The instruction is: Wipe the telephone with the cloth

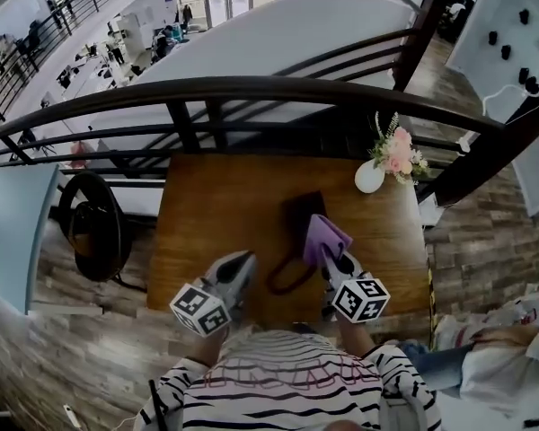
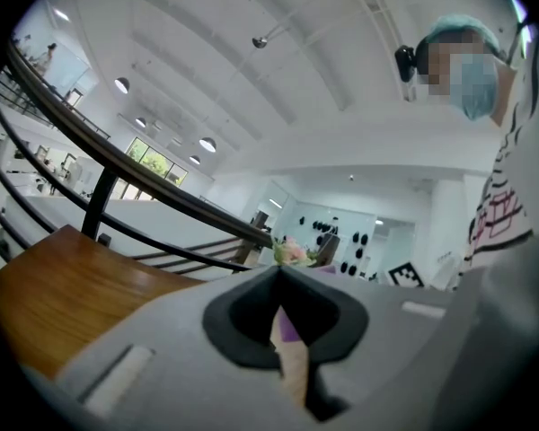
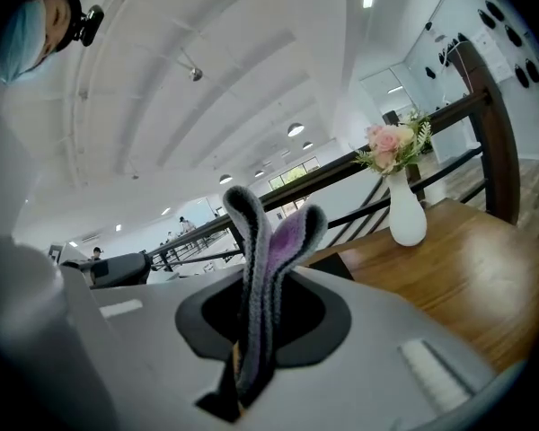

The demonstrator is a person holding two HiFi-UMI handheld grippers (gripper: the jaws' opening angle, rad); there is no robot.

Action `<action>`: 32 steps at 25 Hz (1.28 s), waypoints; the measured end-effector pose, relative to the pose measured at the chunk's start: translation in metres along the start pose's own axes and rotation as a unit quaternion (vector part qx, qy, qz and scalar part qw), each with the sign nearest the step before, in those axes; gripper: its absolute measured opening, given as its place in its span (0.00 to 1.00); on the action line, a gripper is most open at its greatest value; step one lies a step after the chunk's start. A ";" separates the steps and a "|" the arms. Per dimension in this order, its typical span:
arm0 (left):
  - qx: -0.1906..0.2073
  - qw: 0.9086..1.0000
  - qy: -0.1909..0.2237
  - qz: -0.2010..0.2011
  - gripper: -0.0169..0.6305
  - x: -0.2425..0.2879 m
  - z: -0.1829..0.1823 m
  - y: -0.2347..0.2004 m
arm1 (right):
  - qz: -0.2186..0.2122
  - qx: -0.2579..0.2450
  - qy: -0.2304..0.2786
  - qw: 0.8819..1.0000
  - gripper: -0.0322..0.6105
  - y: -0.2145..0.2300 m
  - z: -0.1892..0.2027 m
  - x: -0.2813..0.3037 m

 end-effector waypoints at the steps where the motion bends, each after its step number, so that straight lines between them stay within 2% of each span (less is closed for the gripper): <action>1: -0.001 1.000 0.002 -0.004 0.02 0.003 0.000 -0.001 | -0.003 -0.002 -0.004 1.000 0.11 0.004 -0.002 0.005; 11: -0.002 0.999 0.010 -0.044 0.02 0.026 0.003 -0.005 | -0.042 -0.036 -0.071 0.996 0.11 0.047 0.000 0.074; 20: 0.003 0.996 0.014 -0.083 0.02 0.020 0.010 0.003 | -0.076 -0.060 -0.148 0.984 0.11 0.060 0.025 0.135; 27: 0.004 0.994 0.020 -0.108 0.02 0.011 0.012 0.005 | -0.039 -0.083 -0.167 0.982 0.11 0.088 0.028 0.157; 32: 0.001 0.994 0.021 -0.110 0.02 0.014 0.013 0.006 | -0.004 -0.092 -0.171 0.981 0.11 0.116 0.019 0.155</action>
Point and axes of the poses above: the fingertips, and each gripper's own axes: x forward along the fingers, y to its right, z out of its underside, the point moved 9 cm from there along -x, backward along the fingers, and after that the axes turned 2 degrees about y, right-handed, at the moved point
